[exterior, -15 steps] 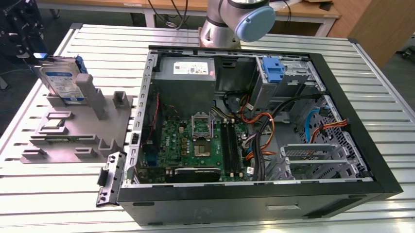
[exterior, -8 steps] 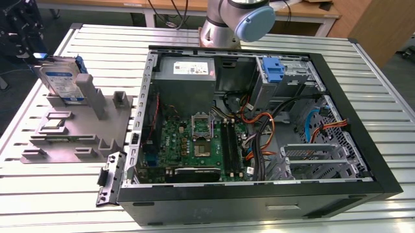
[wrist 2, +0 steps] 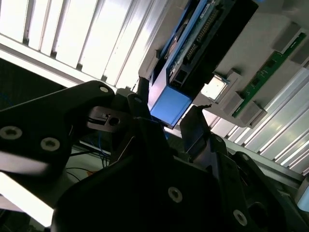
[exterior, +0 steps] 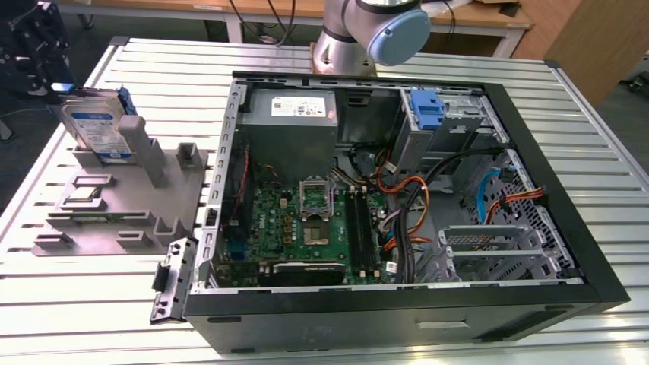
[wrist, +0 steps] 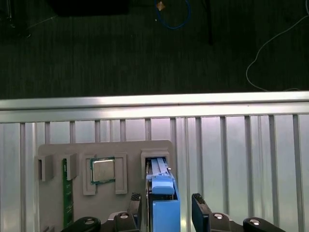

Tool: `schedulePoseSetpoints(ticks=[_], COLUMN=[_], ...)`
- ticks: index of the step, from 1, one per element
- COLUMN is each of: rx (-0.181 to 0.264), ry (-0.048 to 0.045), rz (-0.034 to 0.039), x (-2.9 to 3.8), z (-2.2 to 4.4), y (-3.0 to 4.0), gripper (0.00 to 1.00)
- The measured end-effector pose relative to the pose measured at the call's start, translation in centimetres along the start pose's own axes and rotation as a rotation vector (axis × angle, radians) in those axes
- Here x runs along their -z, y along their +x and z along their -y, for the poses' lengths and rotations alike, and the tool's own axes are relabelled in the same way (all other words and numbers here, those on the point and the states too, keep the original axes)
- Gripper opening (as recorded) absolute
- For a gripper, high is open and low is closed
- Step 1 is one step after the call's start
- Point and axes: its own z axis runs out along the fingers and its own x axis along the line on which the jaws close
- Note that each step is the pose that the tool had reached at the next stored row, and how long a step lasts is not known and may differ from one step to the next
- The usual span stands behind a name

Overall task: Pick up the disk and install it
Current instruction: 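Pick up the disk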

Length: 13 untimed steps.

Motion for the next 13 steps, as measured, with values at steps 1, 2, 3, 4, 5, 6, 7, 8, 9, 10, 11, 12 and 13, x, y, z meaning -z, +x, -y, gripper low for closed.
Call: schedulePoseSetpoints(ticks=[1, 2, 3, 4, 5, 6, 7, 8, 9, 10, 11, 12, 13], rx=[0.0, 0.0, 0.0, 0.0, 0.0, 0.0, 0.0, 0.0, 0.0, 0.0, 0.0, 0.0, 0.0], ry=[0.0, 0.0001, 0.0, -0.0001, -0.0001, 0.0, 0.0, -0.0001, 0.0, 0.0, 0.0, 0.0, 0.0], rz=[0.0, 0.0, 0.0, 0.0, 0.0, 0.0, 0.0, 0.0, 0.0, -0.0001, 0.0, 0.0, 0.0], x=[-0.17, -0.35, -0.52, -0.71, -0.89, -1.08, -1.26, -1.43, -1.61, -1.79, -1.97, -2.17, -2.34], z=[0.0, 0.01, 0.01, 0.01, 0.01, 0.01, 0.02, 0.02, 0.02, 0.02, 0.03, 0.03, 0.03], y=[0.0, 0.01, 0.01, 0.02, 0.03, 0.03, 0.03, 0.04, 0.04, 0.05, 0.05, 0.05, 0.06], gripper=[0.53, 0.53, 0.53, 0.53, 0.53, 0.53, 0.53, 0.53, 0.53, 0.53, 0.53, 0.53, 0.53])
